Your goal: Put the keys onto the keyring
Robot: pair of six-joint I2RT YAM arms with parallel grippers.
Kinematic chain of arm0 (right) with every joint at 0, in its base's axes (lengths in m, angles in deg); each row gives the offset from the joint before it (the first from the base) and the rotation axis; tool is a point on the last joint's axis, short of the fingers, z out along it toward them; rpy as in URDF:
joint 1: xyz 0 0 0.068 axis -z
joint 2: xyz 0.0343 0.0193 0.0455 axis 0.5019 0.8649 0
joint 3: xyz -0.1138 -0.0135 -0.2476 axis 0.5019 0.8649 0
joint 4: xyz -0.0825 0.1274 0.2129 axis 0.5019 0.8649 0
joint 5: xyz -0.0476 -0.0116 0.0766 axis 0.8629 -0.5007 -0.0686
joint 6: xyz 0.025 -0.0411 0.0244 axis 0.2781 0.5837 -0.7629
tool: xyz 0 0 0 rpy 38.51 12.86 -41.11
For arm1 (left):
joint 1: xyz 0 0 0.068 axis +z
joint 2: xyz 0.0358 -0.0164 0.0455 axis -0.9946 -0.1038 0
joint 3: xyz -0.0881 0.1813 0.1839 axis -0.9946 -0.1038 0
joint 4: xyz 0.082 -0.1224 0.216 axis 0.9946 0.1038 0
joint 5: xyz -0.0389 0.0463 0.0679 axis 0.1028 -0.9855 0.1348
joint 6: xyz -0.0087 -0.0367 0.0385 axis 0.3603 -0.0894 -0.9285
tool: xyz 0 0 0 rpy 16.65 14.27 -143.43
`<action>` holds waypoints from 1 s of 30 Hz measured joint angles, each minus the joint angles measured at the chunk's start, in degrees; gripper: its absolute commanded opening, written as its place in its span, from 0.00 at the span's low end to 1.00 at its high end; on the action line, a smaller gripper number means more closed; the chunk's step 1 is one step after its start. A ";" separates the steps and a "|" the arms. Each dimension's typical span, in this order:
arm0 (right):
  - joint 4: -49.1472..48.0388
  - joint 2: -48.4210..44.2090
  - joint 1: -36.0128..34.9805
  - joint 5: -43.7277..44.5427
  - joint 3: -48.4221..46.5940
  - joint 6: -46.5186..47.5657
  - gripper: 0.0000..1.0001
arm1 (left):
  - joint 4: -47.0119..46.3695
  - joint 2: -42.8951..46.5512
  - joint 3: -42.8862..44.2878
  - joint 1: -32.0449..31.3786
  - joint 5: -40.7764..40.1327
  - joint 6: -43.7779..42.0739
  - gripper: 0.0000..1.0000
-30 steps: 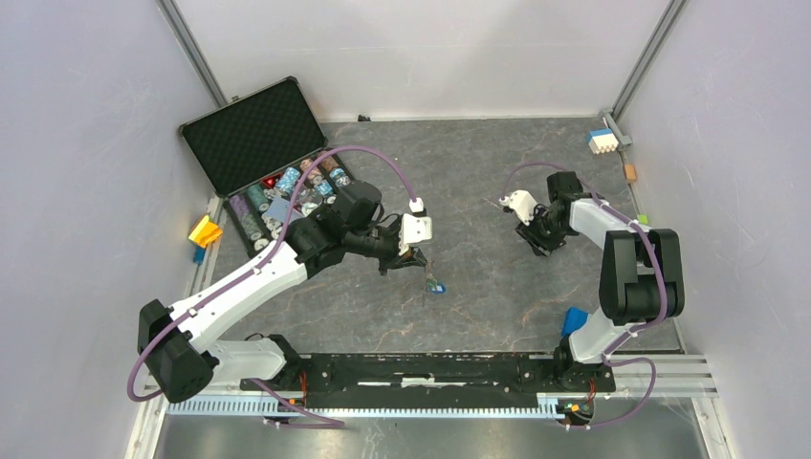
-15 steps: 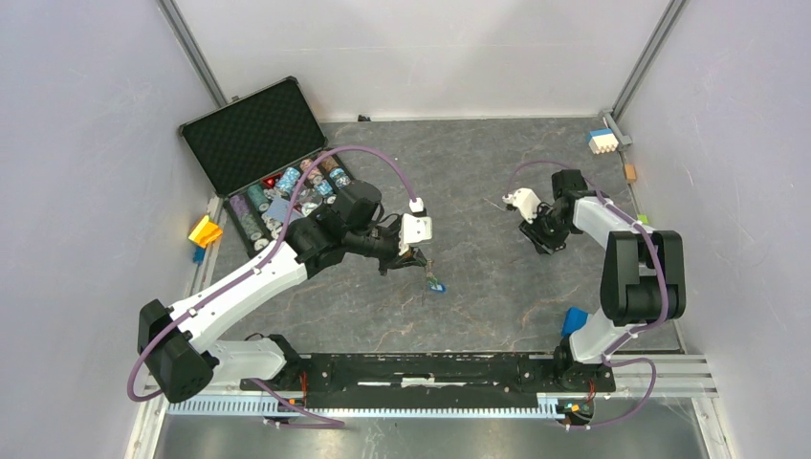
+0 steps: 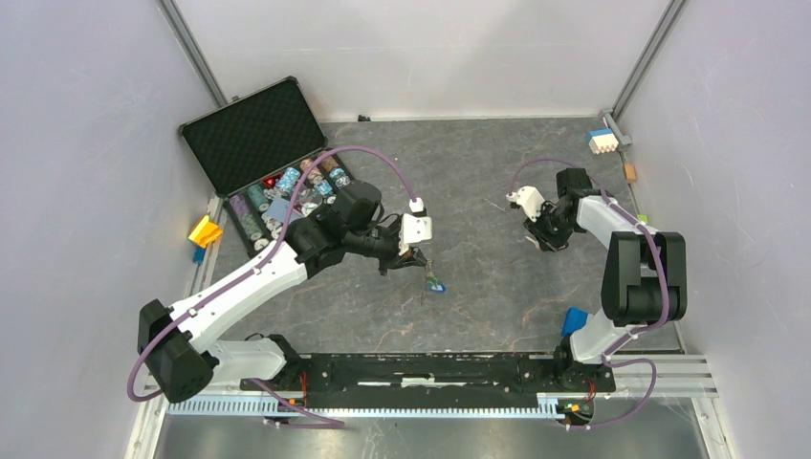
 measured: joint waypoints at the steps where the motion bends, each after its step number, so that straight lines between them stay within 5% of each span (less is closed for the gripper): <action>1: 0.02 0.00 0.00 -0.04 -0.04 0.00 0.27 | -0.02 0.00 0.00 0.02 0.00 0.00 0.02; 30: 0.90 1.29 0.00 -0.61 -0.87 1.11 0.22 | 0.00 0.00 0.00 0.00 0.02 0.00 0.02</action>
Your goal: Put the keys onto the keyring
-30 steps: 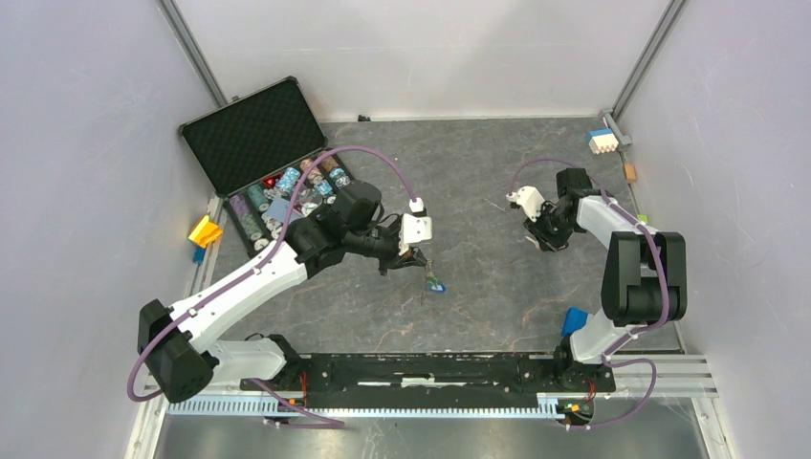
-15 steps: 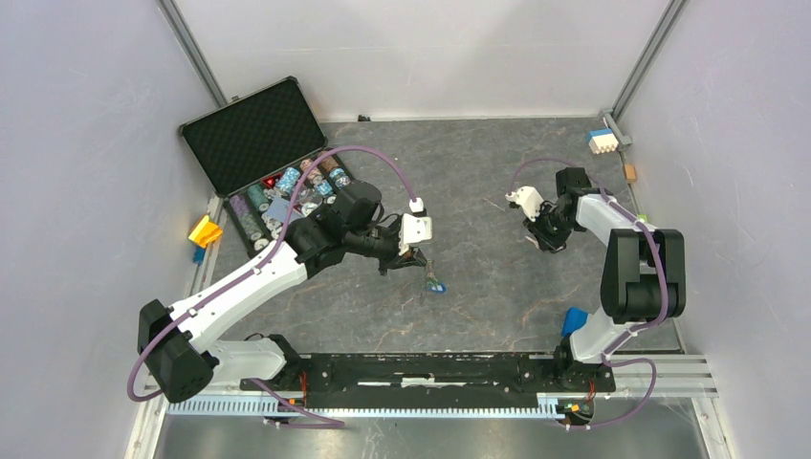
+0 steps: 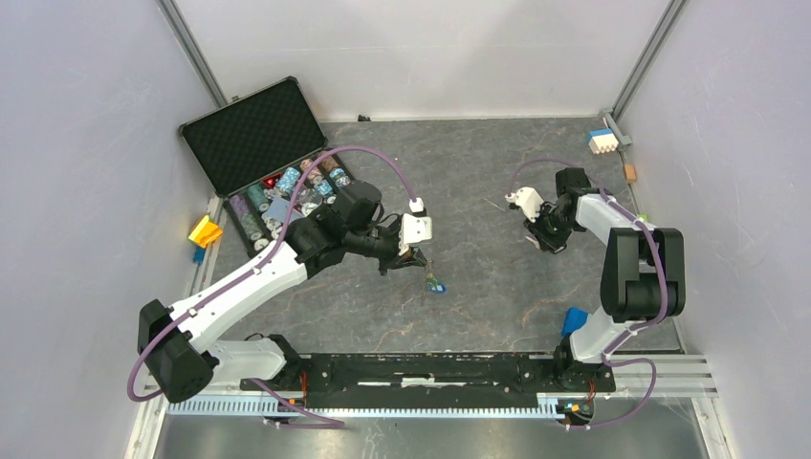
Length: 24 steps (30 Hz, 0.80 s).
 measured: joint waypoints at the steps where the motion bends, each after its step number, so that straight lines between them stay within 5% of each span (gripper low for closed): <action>1: 0.00 0.13 0.00 0.04 0.00 0.00 0.22 | 0.00 0.00 0.00 0.00 0.00 0.00 0.02; 6: 0.00 0.63 0.00 0.13 0.00 0.02 0.20 | 0.00 0.00 0.00 0.00 0.00 0.00 0.02; 13: 0.00 0.66 0.00 0.33 0.00 0.48 0.00 | 0.00 0.00 0.00 0.02 0.00 0.00 0.02; 24: 3.21 -1.18 0.15 -4.96 0.00 5.03 0.00 | 0.15 -0.11 0.02 0.00 -0.07 -0.02 0.02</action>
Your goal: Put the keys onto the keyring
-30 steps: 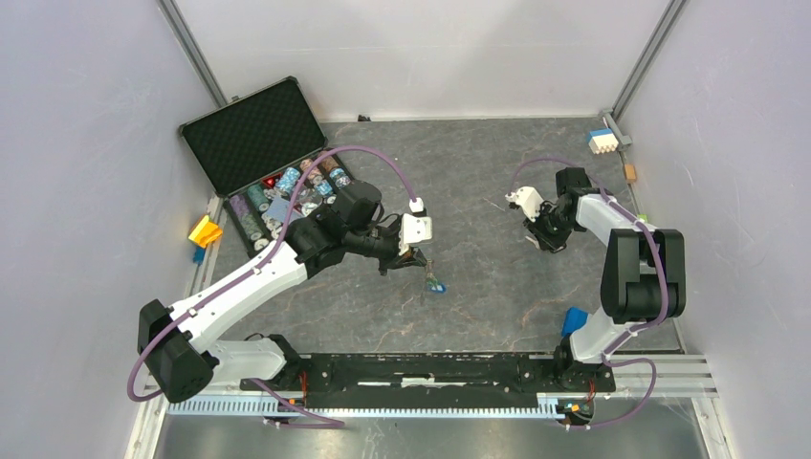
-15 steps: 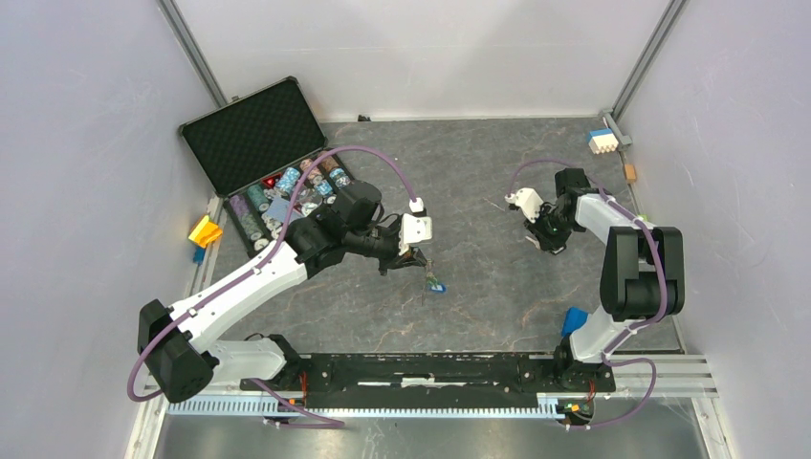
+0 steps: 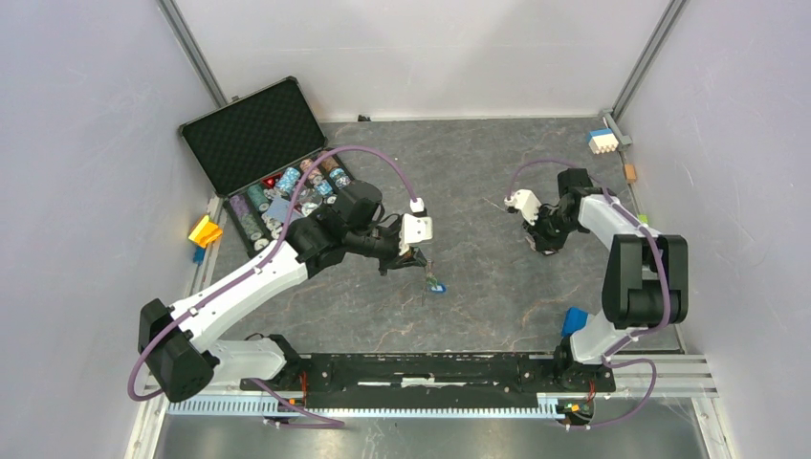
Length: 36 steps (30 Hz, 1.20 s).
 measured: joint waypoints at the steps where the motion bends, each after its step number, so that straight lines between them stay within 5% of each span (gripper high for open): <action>1: 1.18 -0.92 0.00 -1.81 -0.09 0.94 0.00 | 0.04 -0.11 0.00 0.00 -0.02 0.00 0.02; 10: 8.50 -12.66 -2.19 -20.63 -2.05 5.55 0.00 | 0.70 -4.76 2.34 -0.11 -1.62 0.00 0.02; 20: 2.64 -21.62 -12.17 -36.50 -1.92 -3.93 0.00 | 0.13 -8.70 5.75 -3.43 -7.80 0.02 0.02; 36: -12.24 -26.03 -20.52 -45.75 5.88 -18.16 0.00 | -5.07 -9.35 5.66 -8.63 -21.84 2.01 0.02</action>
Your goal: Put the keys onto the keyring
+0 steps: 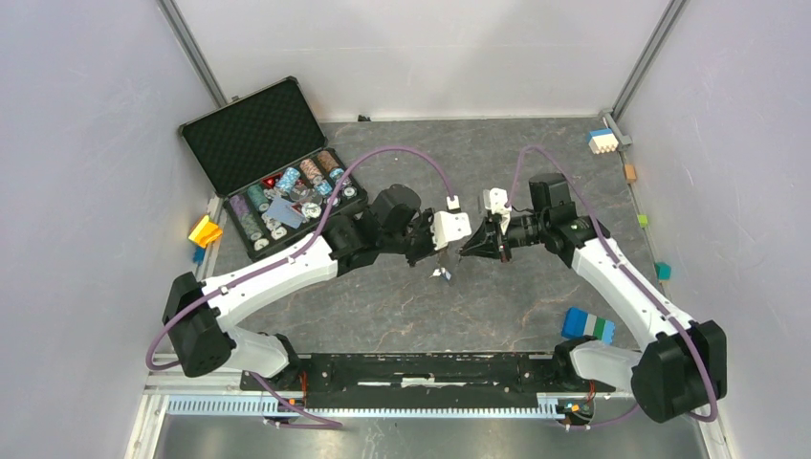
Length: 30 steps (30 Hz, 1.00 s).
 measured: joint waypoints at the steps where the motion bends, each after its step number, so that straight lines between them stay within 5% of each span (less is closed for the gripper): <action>1: -1.29 -0.46 -0.26 0.02 0.68 -1.03 0.00 | -0.31 0.00 -0.02 -0.11 -0.74 0.55 0.02; 12: -14.36 -3.30 -3.02 2.43 5.11 -12.44 0.00 | -1.62 -1.68 -0.02 -1.33 -3.91 4.24 0.02; 30: -17.40 -3.30 -4.20 8.39 5.53 -17.03 0.00 | -2.03 -1.86 -0.02 -1.86 -6.56 4.96 0.02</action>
